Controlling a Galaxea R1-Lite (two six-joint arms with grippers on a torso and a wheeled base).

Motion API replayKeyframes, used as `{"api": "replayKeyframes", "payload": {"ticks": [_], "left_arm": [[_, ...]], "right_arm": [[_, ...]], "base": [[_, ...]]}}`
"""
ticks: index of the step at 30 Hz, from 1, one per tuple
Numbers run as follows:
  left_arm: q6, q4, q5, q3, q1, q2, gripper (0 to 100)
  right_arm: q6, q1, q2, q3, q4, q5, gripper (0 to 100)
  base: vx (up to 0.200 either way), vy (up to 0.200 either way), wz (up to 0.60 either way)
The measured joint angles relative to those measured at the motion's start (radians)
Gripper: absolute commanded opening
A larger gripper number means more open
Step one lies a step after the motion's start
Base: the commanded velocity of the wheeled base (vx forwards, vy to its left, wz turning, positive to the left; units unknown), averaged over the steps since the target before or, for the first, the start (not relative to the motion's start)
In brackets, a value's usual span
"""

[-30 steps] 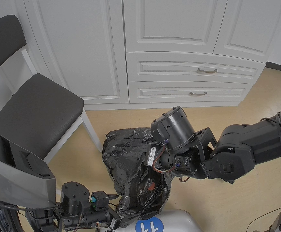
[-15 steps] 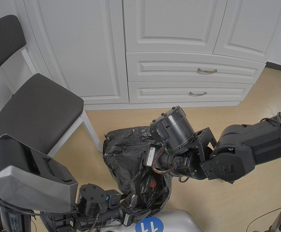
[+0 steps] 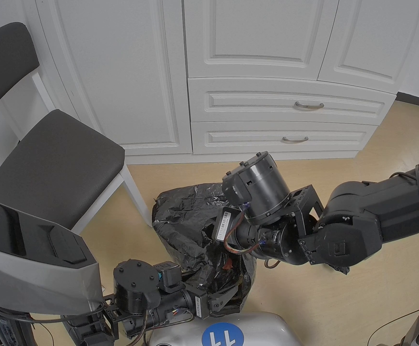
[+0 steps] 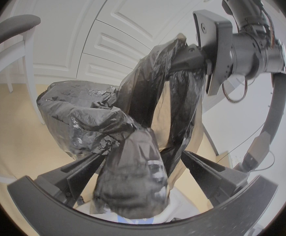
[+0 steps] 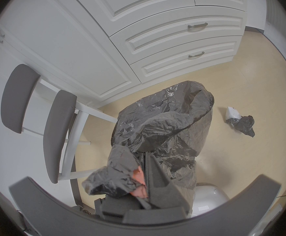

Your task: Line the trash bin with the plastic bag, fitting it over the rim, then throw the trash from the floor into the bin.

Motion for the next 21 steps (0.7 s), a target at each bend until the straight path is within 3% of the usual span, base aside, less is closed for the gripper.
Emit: {"api": "replayKeyframes", "payload": {"ticks": [5, 21], "left_arm": [[-0.055, 0.000, 0.003, -0.028, -0.010, -0.019, 100], [-0.064, -0.001, 0.007, -0.042, -0.027, -0.028, 100]], "right_arm": [[0.026, 0.008, 0.007, -0.018, 0.006, -0.001, 0], [0.079, 0.036, 0.064, -0.064, 0.011, -0.002, 0]], "base": [[0.000, 0.000, 0.00], [0.000, 0.000, 0.00]]}}
